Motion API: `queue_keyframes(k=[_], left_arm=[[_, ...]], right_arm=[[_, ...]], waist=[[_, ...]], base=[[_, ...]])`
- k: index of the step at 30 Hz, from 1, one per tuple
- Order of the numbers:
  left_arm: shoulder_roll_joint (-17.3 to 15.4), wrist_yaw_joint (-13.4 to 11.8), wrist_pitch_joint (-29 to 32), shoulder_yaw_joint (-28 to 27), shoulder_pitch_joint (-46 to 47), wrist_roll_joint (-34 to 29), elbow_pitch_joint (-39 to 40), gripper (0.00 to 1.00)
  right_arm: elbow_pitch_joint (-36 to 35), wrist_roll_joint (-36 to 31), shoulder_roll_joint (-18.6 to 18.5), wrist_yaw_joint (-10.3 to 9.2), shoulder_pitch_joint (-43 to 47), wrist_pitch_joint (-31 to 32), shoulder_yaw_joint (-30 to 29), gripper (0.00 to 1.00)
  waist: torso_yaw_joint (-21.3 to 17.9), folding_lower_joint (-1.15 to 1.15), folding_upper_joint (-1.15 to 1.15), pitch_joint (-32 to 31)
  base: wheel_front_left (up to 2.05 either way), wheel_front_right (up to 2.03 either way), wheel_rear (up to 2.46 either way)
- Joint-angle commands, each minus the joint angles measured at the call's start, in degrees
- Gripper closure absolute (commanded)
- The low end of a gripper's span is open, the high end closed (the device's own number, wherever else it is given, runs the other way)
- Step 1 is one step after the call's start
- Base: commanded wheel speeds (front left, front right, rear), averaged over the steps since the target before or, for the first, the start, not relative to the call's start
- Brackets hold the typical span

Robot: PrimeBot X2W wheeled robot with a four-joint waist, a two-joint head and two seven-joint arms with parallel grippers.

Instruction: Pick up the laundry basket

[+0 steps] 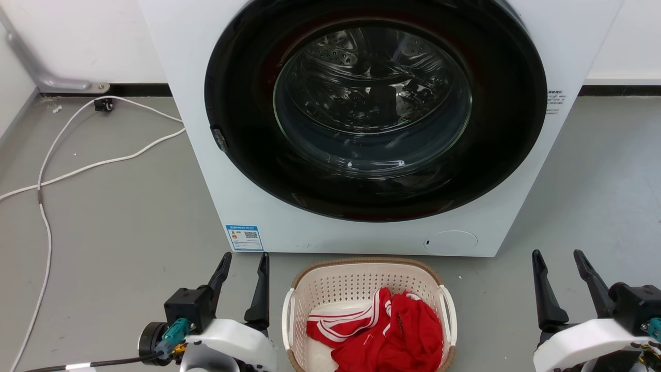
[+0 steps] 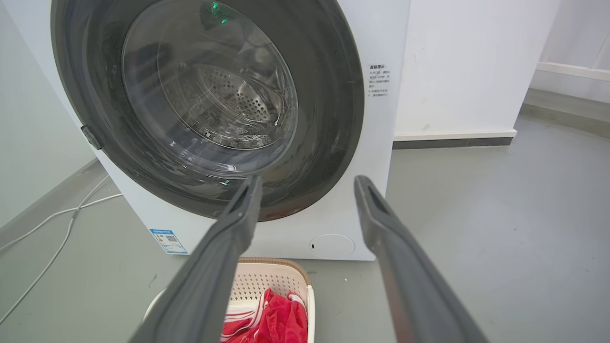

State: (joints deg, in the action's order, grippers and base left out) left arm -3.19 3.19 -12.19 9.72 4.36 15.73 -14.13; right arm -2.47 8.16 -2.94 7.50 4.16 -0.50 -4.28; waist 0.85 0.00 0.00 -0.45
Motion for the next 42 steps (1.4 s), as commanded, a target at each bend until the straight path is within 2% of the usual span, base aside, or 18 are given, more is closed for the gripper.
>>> queue_keyframes(k=[1,27,42], left_arm=[[-0.1,0.1,-0.3,0.2,0.1,-1.0,0.1,0.0],[0.3,0.8,-3.1,0.4,-0.3,-7.6,-1.5,0.0],[0.3,0.8,-3.0,0.4,0.4,-6.1,-2.8,0.0]], right_arm=[[-0.7,-0.8,0.0,-0.02,0.7,-0.3,0.0,0.0],[2.6,-7.2,0.1,-0.02,0.2,-4.7,-0.8,0.0],[5.7,-6.2,0.1,-0.03,-1.2,-6.5,-1.2,0.0]], waist=[[0.0,0.0,0.0,0.0],[0.1,0.0,0.0,-0.1],[0.2,0.0,0.0,0.1]], base=[[0.0,0.0,0.0],[0.0,0.0,0.0],[0.0,0.0,0.0]])
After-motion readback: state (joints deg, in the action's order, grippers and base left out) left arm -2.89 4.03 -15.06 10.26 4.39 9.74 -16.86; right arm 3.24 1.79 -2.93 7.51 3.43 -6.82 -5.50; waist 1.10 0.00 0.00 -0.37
